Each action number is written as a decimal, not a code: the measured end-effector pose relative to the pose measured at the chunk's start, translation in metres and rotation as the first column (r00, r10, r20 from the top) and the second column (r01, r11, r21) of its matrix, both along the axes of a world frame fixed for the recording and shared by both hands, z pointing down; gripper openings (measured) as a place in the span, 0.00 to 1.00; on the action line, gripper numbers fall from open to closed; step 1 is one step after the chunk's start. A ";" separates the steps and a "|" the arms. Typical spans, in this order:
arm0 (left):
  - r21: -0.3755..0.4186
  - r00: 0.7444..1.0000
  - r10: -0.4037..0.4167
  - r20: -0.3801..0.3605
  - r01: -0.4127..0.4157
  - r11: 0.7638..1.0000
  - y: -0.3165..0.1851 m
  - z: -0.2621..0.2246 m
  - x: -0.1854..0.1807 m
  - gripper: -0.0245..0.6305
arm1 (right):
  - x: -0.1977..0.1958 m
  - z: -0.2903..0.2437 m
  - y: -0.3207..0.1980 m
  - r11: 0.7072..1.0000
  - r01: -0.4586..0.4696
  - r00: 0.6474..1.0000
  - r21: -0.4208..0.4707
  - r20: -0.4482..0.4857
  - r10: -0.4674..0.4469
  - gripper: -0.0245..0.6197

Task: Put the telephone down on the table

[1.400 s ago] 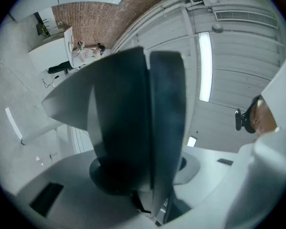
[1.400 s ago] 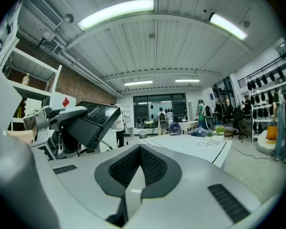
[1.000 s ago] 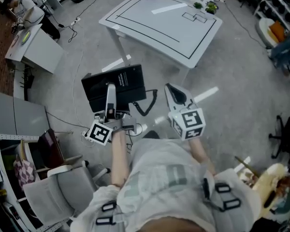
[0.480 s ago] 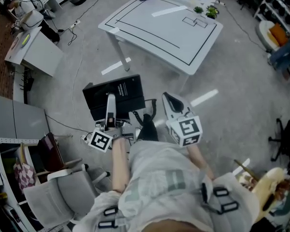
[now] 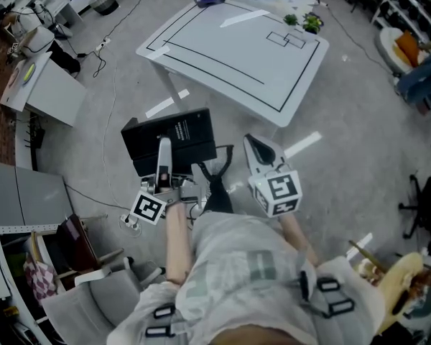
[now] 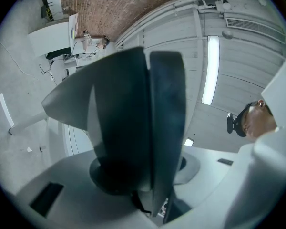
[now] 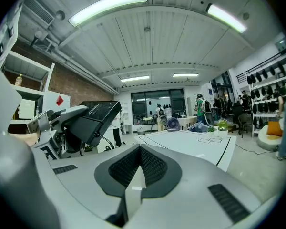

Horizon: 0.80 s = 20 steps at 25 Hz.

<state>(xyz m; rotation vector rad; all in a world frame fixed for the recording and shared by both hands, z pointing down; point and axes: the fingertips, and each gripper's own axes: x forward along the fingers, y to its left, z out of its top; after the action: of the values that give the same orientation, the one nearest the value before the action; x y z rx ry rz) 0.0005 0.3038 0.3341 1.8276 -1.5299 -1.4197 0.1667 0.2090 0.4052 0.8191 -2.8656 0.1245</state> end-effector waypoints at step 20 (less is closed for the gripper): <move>-0.073 0.992 0.097 -0.085 -0.103 0.992 -0.208 0.012 -0.146 0.30 | -0.132 0.009 -0.178 0.995 -0.057 0.994 -0.087 -0.096 0.049 0.05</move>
<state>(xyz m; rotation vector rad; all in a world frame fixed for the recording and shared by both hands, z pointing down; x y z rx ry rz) -0.1458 0.0956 0.3465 1.7540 -1.4129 -1.3526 0.0347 0.0313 0.4142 0.8603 -2.7300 0.2143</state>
